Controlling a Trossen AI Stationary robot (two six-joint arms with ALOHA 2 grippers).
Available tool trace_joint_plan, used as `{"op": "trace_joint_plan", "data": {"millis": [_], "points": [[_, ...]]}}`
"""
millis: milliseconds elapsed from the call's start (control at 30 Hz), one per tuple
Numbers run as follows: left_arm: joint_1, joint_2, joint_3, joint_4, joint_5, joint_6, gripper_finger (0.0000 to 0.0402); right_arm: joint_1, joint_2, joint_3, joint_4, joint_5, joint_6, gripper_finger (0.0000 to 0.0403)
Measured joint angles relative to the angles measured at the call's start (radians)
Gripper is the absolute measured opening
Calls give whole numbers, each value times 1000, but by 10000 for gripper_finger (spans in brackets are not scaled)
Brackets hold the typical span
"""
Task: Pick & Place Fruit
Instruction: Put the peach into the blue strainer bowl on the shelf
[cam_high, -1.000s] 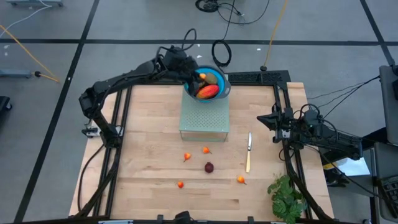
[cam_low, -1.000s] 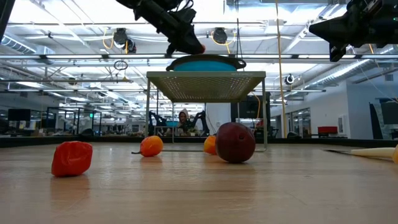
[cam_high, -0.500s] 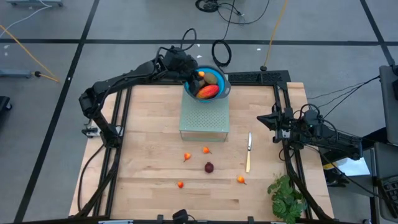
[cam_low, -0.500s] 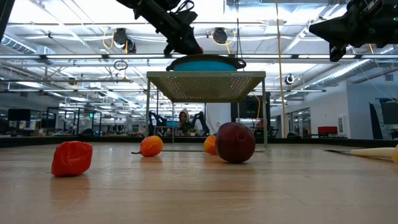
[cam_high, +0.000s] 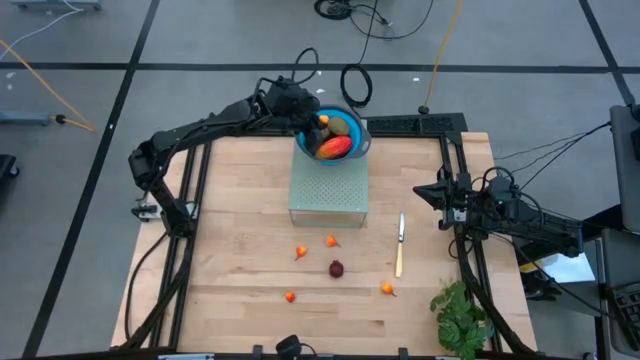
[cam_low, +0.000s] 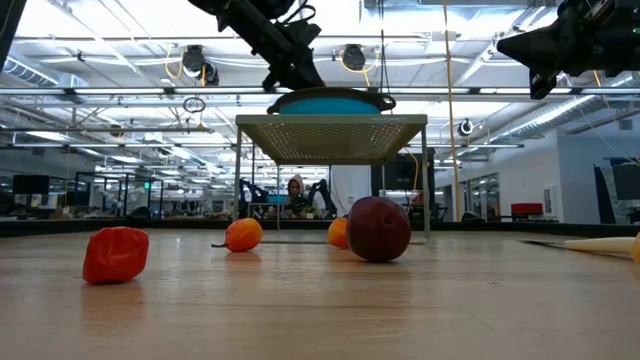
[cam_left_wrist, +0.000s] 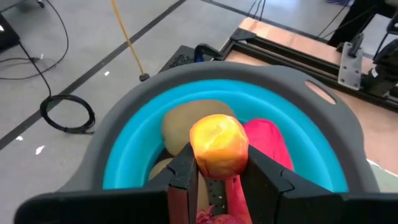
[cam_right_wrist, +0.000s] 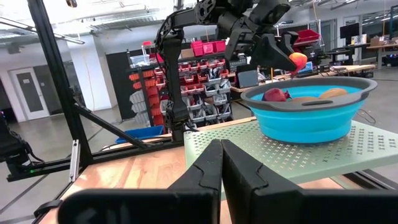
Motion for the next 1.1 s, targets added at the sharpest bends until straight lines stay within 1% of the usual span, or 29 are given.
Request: {"op": "trace_joint_plan", "data": {"millis": [267, 633, 900, 1100], "points": [[0, 0, 0, 0, -30, -13, 88, 0, 0, 0, 0, 0, 0, 0], [2, 2, 0, -1, -32, -56, 88, 0, 0, 0, 0, 1, 0, 0], [1, 51, 1, -2, -48, -60, 88, 0, 0, 0, 0, 2, 0, 0], [1, 61, 1, -1, -48, -78, 88, 0, 0, 0, 0, 3, 0, 0]]}}
